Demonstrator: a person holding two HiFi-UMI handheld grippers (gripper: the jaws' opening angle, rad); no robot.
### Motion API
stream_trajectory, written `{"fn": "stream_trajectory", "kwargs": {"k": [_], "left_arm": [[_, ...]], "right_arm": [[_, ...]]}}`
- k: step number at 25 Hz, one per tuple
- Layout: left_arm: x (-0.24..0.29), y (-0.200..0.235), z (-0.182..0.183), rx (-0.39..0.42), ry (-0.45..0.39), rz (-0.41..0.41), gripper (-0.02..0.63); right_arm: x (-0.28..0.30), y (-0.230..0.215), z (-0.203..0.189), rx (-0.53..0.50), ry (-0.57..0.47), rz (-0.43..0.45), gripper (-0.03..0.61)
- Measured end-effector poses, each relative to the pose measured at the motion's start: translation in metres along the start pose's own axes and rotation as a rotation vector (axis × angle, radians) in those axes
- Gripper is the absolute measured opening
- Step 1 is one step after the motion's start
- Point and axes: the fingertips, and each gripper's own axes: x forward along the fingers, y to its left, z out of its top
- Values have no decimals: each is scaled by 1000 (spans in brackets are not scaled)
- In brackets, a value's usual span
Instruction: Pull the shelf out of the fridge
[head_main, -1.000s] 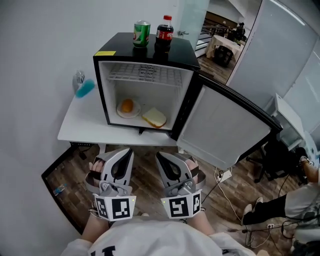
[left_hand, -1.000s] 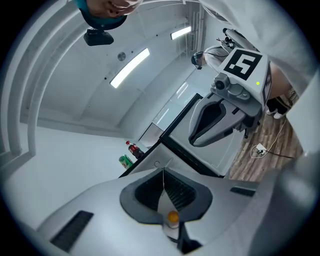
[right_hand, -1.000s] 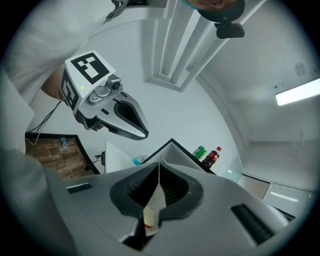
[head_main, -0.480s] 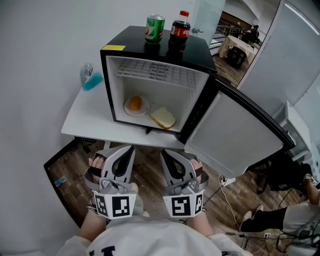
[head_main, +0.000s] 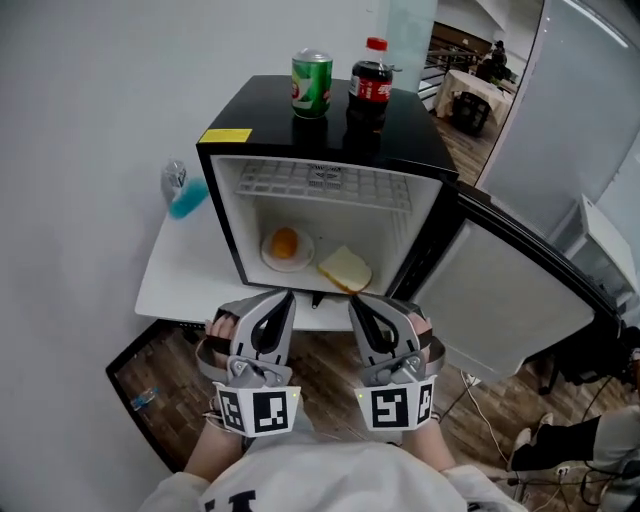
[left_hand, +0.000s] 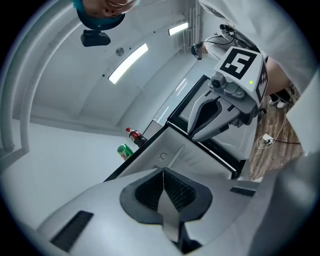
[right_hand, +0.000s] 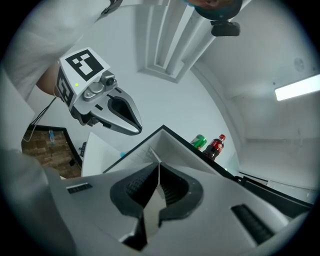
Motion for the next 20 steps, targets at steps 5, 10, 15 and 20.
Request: {"fn": "stream_trajectory", "kwargs": {"k": [5, 10, 15, 20], "left_arm": [[44, 30, -26, -7, -33, -1, 8], [83, 35, -42, -15, -60, -40, 8], [110, 47, -51, -10, -88, -62, 8], [128, 45, -56, -3, -91, -81, 8]], "right_arm": [[52, -19, -5, -15, 10, -39, 31], [88, -30, -20, -14, 47, -54, 31], [116, -40, -26, -25, 63, -76, 31], [130, -46, -35, -37, 74, -78, 31]]}}
